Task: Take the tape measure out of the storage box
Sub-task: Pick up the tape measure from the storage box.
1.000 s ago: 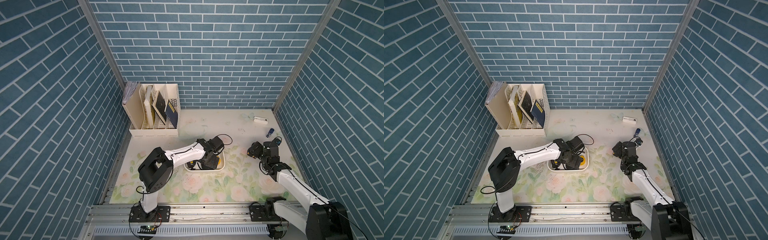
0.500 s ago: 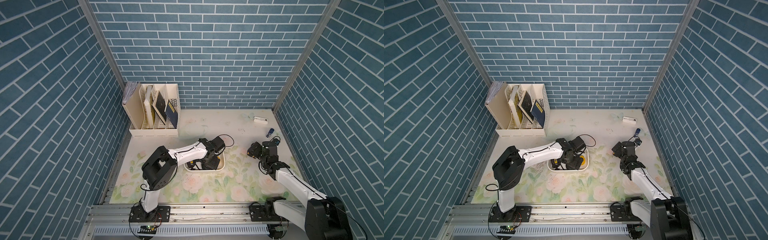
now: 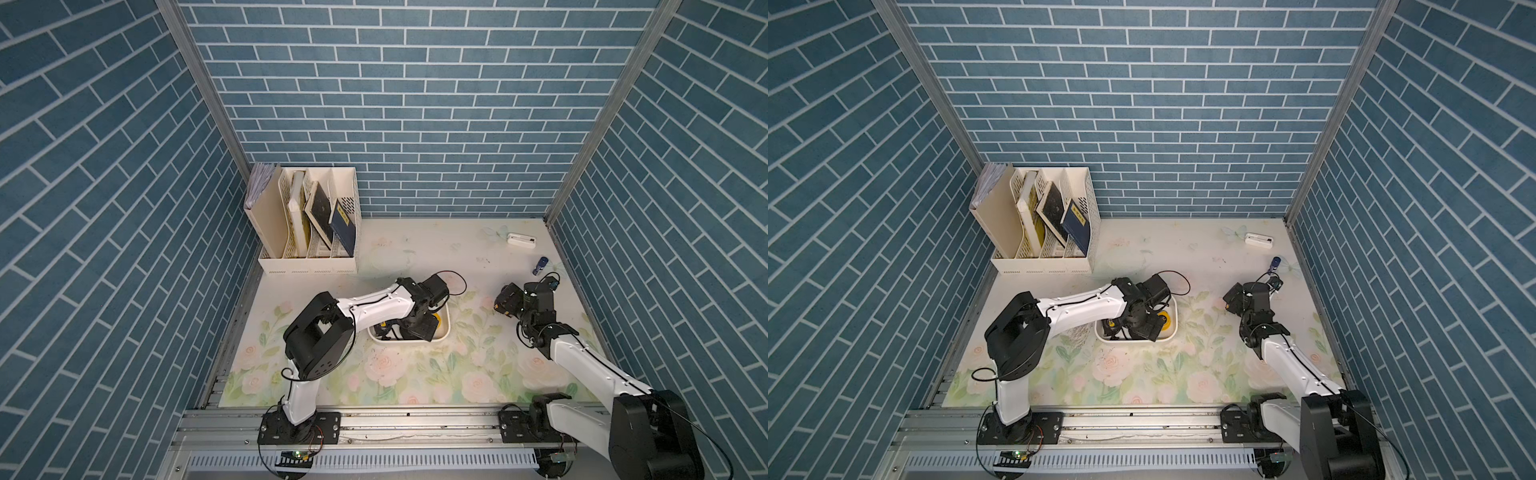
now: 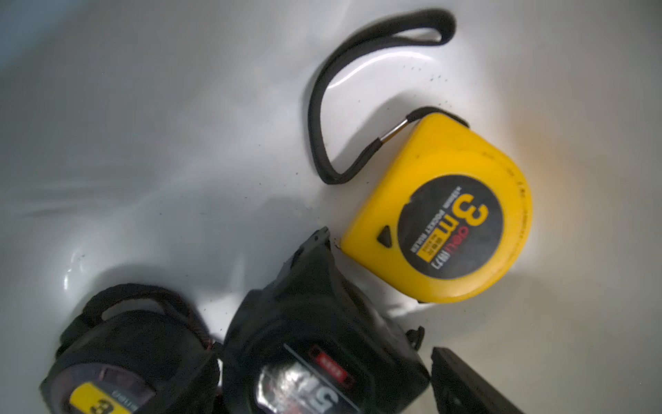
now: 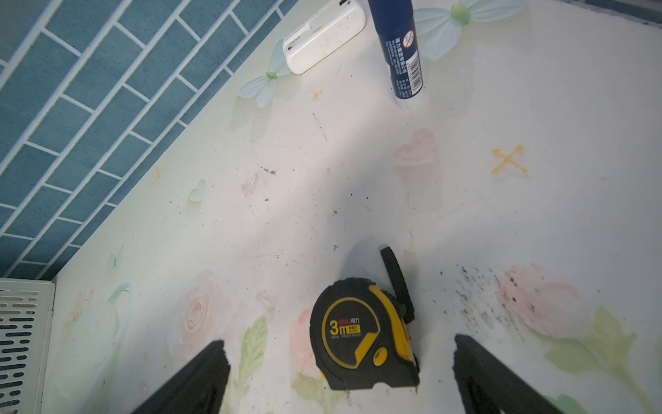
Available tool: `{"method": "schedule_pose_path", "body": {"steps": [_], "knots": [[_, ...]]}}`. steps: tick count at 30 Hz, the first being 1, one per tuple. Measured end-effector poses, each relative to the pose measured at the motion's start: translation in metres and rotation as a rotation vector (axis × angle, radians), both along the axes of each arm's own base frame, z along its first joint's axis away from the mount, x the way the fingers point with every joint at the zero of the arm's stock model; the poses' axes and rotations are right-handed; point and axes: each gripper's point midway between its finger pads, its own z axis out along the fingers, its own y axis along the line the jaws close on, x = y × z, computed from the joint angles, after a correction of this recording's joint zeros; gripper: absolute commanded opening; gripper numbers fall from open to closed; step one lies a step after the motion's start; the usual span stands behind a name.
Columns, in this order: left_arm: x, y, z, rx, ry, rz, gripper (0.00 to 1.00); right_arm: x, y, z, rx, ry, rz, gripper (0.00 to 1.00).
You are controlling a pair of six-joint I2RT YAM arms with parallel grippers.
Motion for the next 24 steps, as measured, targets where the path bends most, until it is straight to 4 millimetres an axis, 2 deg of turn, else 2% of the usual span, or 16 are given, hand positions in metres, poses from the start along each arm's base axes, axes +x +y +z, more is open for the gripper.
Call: {"method": "schedule_pose_path", "body": {"steps": [7,13,16,24], "knots": [[-0.001,0.003,0.019,-0.015,-0.022,-0.009,1.0,0.001,0.001,-0.004,0.003,0.011,0.005,1.0],[0.001,0.002,0.02,-0.016,-0.029,-0.018,1.0,0.002,0.002,-0.003,0.005,0.006,0.008,1.0],[0.002,0.0,0.016,-0.016,-0.029,-0.019,1.0,0.002,0.002,-0.003,0.006,0.006,0.008,1.0],[0.009,-0.001,-0.01,0.0,-0.017,-0.009,0.99,0.0,0.002,0.0,0.01,-0.007,0.01,1.0]]}}
